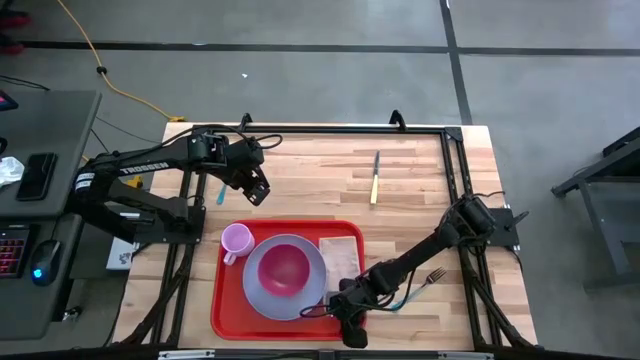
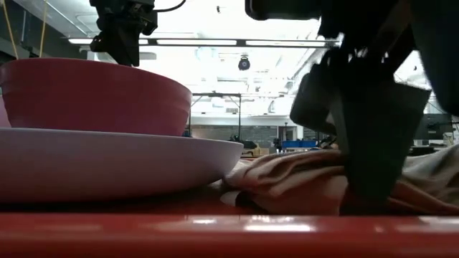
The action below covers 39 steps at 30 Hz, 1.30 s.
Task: Set up tray
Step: Put the peach napkin to the right of the purple plate on the orange serving tray
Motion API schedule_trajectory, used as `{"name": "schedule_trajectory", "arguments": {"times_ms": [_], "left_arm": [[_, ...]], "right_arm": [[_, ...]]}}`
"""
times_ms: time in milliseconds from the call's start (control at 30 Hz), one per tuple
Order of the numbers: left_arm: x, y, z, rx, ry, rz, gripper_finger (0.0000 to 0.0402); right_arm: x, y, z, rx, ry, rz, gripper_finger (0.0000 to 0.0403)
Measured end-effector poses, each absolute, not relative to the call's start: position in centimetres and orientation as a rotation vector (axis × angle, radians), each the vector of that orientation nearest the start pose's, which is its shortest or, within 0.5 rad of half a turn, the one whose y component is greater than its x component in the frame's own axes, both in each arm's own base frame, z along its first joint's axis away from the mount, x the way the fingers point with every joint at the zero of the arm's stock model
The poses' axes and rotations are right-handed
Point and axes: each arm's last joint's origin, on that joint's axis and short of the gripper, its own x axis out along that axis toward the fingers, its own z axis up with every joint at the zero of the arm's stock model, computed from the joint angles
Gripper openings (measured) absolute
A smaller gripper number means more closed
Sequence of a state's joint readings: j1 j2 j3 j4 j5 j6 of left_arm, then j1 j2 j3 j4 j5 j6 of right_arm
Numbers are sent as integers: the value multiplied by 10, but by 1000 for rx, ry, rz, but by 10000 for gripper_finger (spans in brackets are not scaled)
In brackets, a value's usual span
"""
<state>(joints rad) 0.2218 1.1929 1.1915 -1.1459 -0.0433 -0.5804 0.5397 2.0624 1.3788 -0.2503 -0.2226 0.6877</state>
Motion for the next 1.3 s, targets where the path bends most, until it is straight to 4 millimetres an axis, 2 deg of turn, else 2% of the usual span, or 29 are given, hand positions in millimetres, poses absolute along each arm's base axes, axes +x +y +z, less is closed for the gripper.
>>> {"name": "schedule_trajectory", "arguments": {"times_ms": [400, 867, 1067, 1300], "left_arm": [[202, 47, 320, -614, 1049, 564, 175], [202, 47, 320, -614, 1049, 563, 175], [202, 47, 320, -619, 1051, 557, 175], [202, 47, 320, -619, 1051, 557, 175]], "right_arm": [[367, 218, 149, 435, 1146, 310, 183], [374, 219, 154, 441, 1042, 287, 183], [371, 220, 153, 500, 1106, 314, 183], [371, 220, 163, 505, 1127, 309, 183]]}}
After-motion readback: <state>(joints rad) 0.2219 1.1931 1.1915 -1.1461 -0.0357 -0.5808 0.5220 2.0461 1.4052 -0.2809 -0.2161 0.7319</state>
